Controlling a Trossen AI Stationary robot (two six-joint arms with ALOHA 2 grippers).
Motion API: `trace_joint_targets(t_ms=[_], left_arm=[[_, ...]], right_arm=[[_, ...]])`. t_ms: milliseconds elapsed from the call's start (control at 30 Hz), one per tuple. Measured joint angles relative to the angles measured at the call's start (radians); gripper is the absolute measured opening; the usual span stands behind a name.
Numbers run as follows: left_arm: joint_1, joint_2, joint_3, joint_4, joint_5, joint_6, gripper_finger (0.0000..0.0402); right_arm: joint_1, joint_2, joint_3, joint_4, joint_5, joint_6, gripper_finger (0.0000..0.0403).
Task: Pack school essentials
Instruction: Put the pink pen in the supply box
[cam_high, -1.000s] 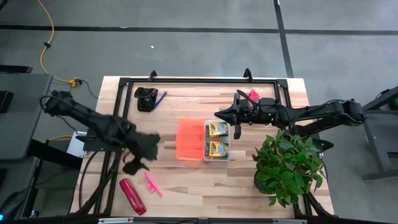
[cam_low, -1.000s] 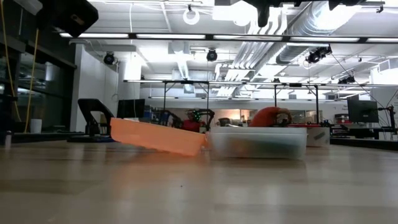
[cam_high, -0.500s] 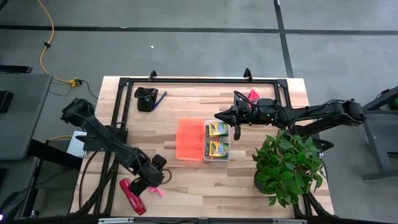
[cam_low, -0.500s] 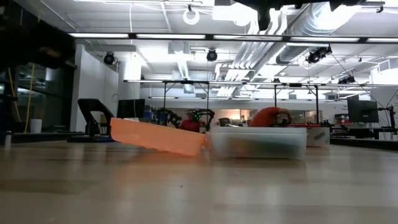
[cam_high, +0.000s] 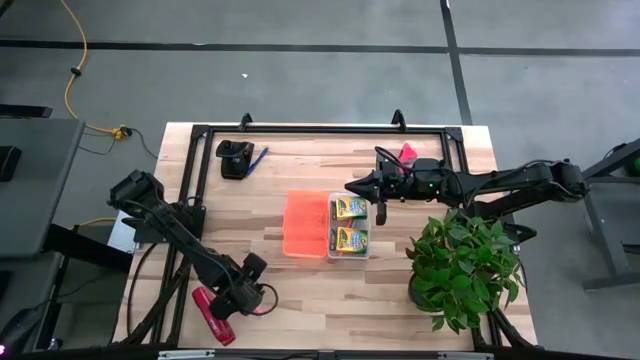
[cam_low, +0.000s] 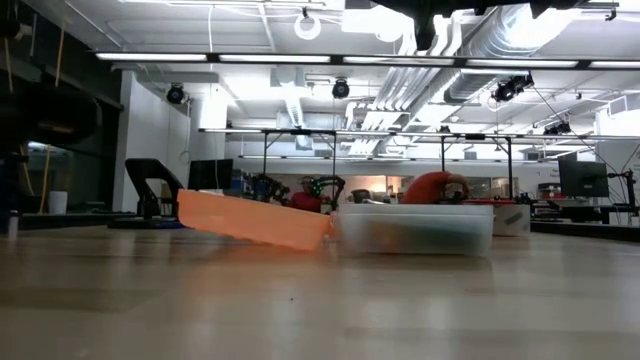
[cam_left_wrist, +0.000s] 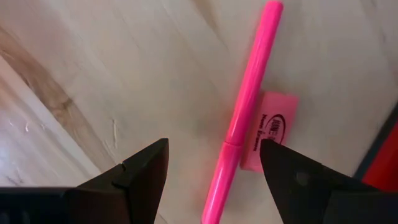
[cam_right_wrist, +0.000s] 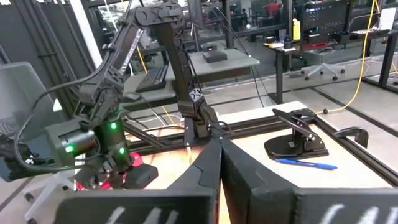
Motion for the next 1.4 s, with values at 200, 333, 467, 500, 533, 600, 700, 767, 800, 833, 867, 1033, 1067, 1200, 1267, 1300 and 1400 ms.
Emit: trace_joint_targets(t_ms=[200,333,467,500,533,600,700,767,800,833,867,1033,1067,1200,1267,1300,1400], left_arm=[[0.004,0.006,0.0,-0.001,-0.06,0.035,0.0243],[0.01,0.006,0.0,-0.001,-0.067,0.038,0.0243],[0.01,0.006,0.0,0.003,-0.077,0.038,0.0243],[0.009,0.006,0.0,0.003,-0.077,0.038,0.0243],[0.009,0.006,0.0,0.003,-0.078,0.038,0.0243],[0.009,0.006,0.0,0.003,-0.078,0.042,0.0243],[0.014,0.006,0.0,0.02,-0.078,0.066,0.0243],[0.019,0.015,0.0,0.053,-0.077,0.072,0.024],[0.022,0.019,0.0,0.063,-0.076,0.074,0.0237],[0.025,0.024,0.0,0.07,-0.072,0.08,0.0235],[0.03,0.032,0.0,0.086,-0.067,0.089,0.0232],[0.058,0.064,0.002,0.104,-0.007,0.097,0.0217],[0.063,0.067,0.003,0.102,0.002,0.106,0.0214],[0.082,0.084,0.004,0.098,0.028,0.147,0.0198],[0.093,0.087,0.004,0.098,0.032,0.151,0.0186],[0.099,0.087,0.004,0.098,0.033,0.155,0.0178],[0.116,0.088,0.004,0.098,0.043,0.179,0.0149]], right_arm=[[0.0,0.0,0.0,0.0,0.0,0.004,0.0],[0.0,0.0,0.0,-0.003,0.0,0.027,0.0],[0.0,0.0,0.0,-0.003,0.0,0.027,0.0],[0.0,0.0,0.0,-0.003,0.0,0.027,0.0],[0.0,0.0,0.0,-0.003,0.0,0.027,0.0],[0.0,0.0,0.0,-0.003,0.0,0.027,0.0],[0.0,0.0,0.0,-0.003,0.0,0.027,0.0],[0.0,0.0,0.0,-0.003,0.0,0.027,0.0],[0.0,0.0,0.0,-0.003,0.0,0.027,0.0],[0.0,0.0,0.0,-0.003,0.0,0.027,0.0],[0.0,0.0,0.0,-0.003,0.0,0.027,0.0],[0.0,0.0,0.0,-0.01,0.0,0.028,0.0],[0.0,0.0,0.0,-0.01,0.0,0.028,0.0],[0.0,0.0,0.0,-0.009,0.0,0.029,0.0],[0.0,0.0,0.0,-0.01,0.0,0.031,0.0],[0.0,0.0,0.0,-0.01,0.0,0.041,0.0],[0.0,0.0,0.0,-0.01,0.0,0.061,0.0]])
